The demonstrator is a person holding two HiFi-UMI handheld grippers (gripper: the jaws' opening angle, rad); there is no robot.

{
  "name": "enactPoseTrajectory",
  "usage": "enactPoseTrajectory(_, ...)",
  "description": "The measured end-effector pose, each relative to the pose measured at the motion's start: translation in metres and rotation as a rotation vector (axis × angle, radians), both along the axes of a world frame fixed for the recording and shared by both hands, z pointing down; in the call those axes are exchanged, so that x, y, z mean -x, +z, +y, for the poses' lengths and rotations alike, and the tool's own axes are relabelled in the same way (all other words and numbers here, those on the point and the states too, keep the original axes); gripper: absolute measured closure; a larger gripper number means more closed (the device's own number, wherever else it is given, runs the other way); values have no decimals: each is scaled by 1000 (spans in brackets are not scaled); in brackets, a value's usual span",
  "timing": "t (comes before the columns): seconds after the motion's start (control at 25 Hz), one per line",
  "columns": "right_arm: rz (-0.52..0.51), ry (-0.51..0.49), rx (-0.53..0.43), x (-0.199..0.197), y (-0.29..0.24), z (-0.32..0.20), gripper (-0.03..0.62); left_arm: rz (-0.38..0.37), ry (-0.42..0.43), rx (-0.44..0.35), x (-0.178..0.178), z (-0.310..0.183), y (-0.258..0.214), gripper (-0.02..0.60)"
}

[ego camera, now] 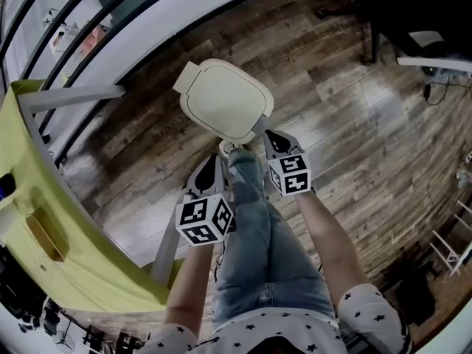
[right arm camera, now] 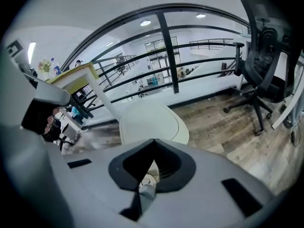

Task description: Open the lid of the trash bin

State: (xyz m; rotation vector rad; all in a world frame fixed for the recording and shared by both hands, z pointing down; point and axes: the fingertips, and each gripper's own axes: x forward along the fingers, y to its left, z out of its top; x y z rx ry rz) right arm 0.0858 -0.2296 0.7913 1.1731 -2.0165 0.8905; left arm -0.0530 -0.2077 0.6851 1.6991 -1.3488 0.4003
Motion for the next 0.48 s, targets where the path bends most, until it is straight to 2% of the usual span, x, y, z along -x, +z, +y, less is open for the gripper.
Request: enactPoseTrajectory(0.48, 72, -23, 87, -3, 64, -3, 600, -4, -15, 38, 8, -8, 34, 566)
